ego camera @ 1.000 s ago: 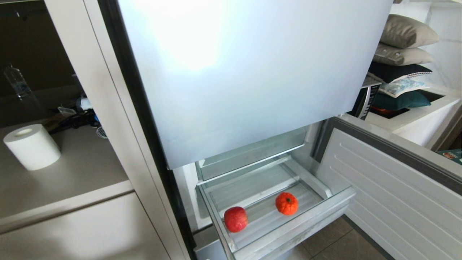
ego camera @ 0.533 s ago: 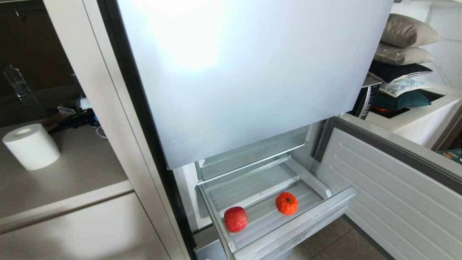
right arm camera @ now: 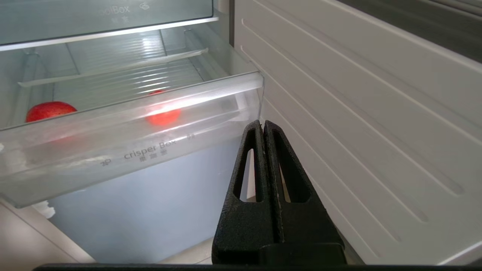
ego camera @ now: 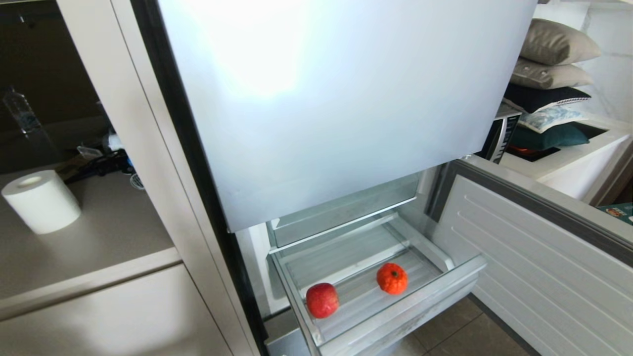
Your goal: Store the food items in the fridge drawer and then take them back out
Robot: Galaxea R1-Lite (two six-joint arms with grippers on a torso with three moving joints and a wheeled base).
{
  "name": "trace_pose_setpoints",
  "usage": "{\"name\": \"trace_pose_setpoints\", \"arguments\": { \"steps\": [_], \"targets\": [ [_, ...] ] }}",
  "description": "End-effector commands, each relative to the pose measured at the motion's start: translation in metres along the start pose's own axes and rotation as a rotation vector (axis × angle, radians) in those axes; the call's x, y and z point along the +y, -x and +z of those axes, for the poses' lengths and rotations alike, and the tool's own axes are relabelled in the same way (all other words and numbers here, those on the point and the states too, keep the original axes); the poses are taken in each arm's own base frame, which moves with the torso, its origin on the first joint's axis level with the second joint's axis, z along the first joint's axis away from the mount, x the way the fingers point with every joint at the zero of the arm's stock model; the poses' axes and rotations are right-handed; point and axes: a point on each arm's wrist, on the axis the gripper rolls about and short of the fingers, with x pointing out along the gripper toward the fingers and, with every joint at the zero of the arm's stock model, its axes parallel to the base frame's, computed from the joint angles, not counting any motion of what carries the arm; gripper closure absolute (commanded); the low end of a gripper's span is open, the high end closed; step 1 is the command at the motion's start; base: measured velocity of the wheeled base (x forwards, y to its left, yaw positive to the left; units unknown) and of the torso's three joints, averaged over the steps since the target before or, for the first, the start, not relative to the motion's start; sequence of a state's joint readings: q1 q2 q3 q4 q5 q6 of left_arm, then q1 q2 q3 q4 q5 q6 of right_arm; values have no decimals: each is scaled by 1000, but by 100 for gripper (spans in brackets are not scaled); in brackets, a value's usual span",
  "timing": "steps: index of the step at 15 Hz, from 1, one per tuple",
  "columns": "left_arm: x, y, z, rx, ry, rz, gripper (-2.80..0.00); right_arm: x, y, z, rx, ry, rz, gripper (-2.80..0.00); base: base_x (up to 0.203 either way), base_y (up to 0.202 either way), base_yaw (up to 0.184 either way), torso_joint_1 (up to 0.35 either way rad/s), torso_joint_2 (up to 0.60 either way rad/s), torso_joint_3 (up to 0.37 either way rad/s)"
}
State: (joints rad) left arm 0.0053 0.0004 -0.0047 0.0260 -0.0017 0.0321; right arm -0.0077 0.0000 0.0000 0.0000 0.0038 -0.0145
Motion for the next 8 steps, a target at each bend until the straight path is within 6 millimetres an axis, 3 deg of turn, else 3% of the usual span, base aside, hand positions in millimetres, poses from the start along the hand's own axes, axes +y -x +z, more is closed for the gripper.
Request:
{"name": "trace_pose_setpoints", "arguments": {
  "steps": [1, 3, 8],
  "targets": [
    [0, 0, 0, 0, 0, 1, 0, 0, 0, 0, -2, 4, 1, 0, 0, 0, 0, 0, 0, 0],
    [0, 0, 0, 0, 0, 1, 0, 0, 0, 0, -2, 2, 1, 0, -2, -3, 53, -1, 8, 4],
    [0, 0, 0, 0, 0, 1, 0, 0, 0, 0, -2, -1, 1, 0, 2, -9, 172, 0, 7, 5]
  ]
}}
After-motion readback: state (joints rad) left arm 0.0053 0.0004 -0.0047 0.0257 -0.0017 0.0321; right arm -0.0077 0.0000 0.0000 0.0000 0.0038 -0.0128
